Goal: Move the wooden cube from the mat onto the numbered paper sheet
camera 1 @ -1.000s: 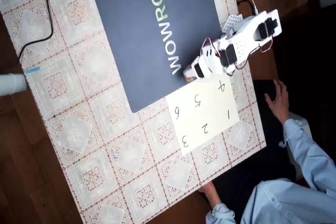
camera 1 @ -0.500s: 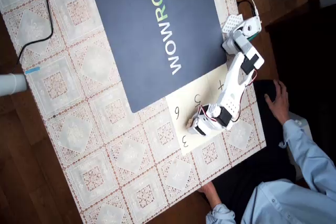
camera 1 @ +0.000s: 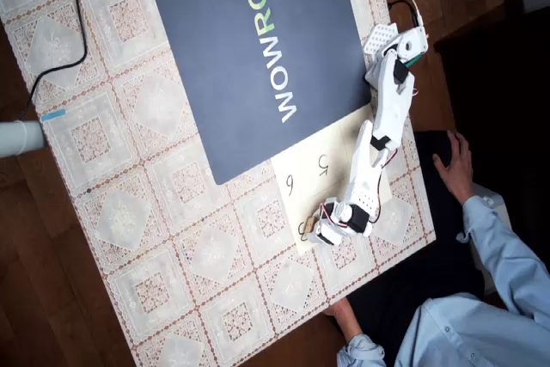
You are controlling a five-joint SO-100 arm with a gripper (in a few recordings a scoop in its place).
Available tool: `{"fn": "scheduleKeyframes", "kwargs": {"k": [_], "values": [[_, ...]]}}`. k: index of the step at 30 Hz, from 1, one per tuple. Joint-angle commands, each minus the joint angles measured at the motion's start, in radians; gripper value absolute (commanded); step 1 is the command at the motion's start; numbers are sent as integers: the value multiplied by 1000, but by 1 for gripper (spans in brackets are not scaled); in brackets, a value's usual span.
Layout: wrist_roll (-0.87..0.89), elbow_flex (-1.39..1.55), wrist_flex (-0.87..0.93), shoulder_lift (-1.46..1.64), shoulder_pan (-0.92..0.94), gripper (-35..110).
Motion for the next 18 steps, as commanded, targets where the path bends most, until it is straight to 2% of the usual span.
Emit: {"fn": "scheduleKeyframes", "kwargs": {"k": [1,18], "values": [[-11,-78,43,-3,-14,0],[-23,-141,104,-46,72,0]]}}
